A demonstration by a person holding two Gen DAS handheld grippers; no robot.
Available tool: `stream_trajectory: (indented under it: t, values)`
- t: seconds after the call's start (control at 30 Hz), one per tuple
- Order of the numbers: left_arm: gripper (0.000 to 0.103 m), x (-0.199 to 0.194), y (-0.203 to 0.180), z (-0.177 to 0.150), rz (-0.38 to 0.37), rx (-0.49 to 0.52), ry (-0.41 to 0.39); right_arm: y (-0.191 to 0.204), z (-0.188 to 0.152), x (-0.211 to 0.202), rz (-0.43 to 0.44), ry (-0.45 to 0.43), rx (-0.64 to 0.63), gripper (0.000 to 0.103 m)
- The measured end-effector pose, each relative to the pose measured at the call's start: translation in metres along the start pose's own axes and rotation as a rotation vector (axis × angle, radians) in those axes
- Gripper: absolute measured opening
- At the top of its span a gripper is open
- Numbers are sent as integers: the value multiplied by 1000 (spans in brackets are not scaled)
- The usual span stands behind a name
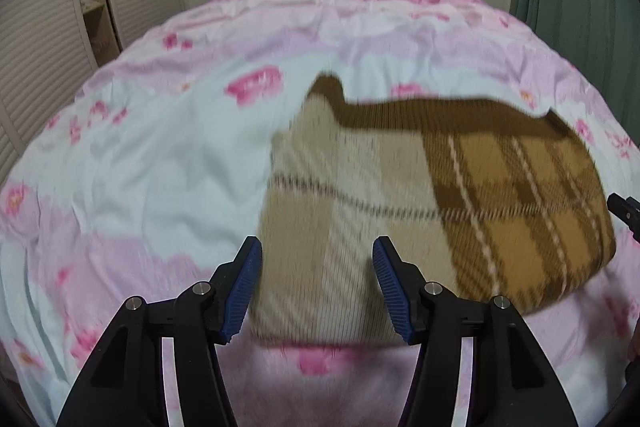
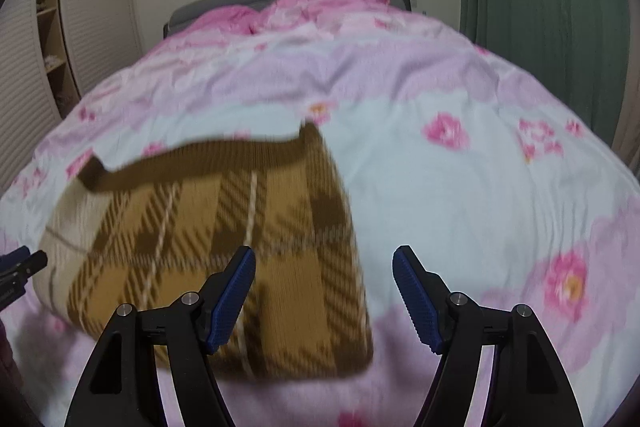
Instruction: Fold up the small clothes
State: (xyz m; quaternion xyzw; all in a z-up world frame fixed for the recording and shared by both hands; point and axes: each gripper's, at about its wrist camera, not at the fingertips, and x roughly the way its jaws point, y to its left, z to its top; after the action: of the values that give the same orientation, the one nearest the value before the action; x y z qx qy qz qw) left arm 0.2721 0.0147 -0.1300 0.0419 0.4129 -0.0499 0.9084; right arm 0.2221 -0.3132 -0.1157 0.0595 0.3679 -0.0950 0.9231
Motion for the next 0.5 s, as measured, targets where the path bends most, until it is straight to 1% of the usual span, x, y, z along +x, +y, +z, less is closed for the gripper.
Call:
stream_trajectory:
  t: [0.13,0.23,0.27,0.37,0.47,0.5]
  values:
    - [61,12,8,-12,30,-31,19,5,-16,14,-42,48,-45,72]
    - [67,20,20,-17,18,-86,45,9,-22,22,-72,67,-83,73]
    - [67,21,21,-19,18,-89,46,12,-23,26,-81,73,-99,73]
    - [67,18,17,-20,33,-70,30,15,-22,24,-96,71,-108,73]
    - [66,5,10,-19,56,-41,6,11,-19,12,-86,56,-76,73]
    - [66,1,10,-19,57,-36,0,8,-18,4,-79,40,-56,73]
